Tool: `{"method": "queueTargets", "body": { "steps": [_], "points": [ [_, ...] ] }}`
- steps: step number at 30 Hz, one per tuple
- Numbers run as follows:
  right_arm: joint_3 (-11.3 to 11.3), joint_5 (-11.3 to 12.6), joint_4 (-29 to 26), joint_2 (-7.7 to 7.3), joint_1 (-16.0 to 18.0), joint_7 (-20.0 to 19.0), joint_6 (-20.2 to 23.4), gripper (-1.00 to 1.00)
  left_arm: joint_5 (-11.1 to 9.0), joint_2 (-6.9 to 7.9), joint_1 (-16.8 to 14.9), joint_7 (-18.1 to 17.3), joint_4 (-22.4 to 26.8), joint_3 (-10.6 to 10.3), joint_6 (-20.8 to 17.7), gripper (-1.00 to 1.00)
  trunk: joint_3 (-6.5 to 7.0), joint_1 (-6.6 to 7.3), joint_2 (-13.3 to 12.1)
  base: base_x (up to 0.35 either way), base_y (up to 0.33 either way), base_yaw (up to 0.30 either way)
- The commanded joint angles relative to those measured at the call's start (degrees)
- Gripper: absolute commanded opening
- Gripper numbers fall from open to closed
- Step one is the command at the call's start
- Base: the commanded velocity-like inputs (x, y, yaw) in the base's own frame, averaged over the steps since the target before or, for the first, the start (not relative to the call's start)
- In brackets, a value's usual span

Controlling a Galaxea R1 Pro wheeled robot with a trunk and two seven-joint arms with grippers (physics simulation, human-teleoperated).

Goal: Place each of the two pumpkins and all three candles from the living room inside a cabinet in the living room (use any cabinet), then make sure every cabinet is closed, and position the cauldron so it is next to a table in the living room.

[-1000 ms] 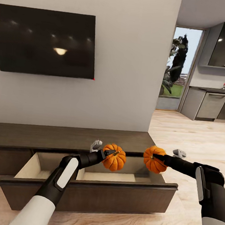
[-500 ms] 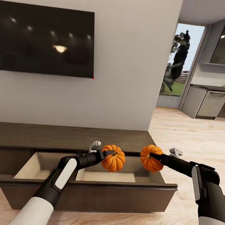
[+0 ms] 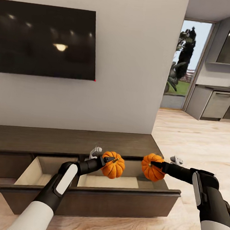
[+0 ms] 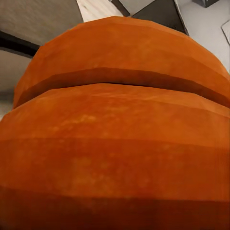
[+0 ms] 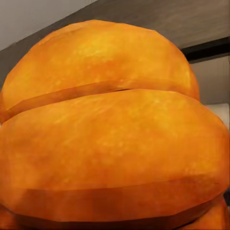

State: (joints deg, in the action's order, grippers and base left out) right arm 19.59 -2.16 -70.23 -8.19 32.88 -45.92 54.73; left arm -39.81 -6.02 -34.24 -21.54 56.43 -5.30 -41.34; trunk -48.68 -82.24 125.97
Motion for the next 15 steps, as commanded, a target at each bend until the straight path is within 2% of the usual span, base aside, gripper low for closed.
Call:
{"method": "queueTargets", "body": {
  "steps": [1, 7, 12, 15],
  "points": [
    [-0.43, -0.07, 0.60, 0.01, 0.13, -0.38, 0.36, -1.00, -0.45, 0.08, -0.16, -0.07, -0.91, 0.04, 0.59, -1.00, 0.03, 0.24, -0.39, 0.000, 0.000, 0.000],
    [-1.83, 0.07, 1.79, -0.03, 0.24, -0.55, 0.12, -1.00, -0.39, 0.28, -0.44, -0.08, -3.49, -0.05, 4.62, -1.00, 0.55, 1.56, -2.79, 0.000, 0.000, 0.000],
    [-2.05, 0.06, 1.92, 0.01, 0.25, -0.57, -0.04, -1.00, -0.36, 0.30, -0.48, -0.14, -3.86, -0.08, 5.19, -1.00, 0.99, 2.65, -4.80, 0.000, 0.000, 0.000],
    [-2.15, 0.23, 1.93, 0.01, 0.22, -0.62, -0.24, -1.00, -0.42, 0.39, -0.26, -0.40, -3.85, -0.01, 5.31, -1.00, 0.81, 2.65, -4.80, 0.000, 0.000, 0.000]
  ]
}}
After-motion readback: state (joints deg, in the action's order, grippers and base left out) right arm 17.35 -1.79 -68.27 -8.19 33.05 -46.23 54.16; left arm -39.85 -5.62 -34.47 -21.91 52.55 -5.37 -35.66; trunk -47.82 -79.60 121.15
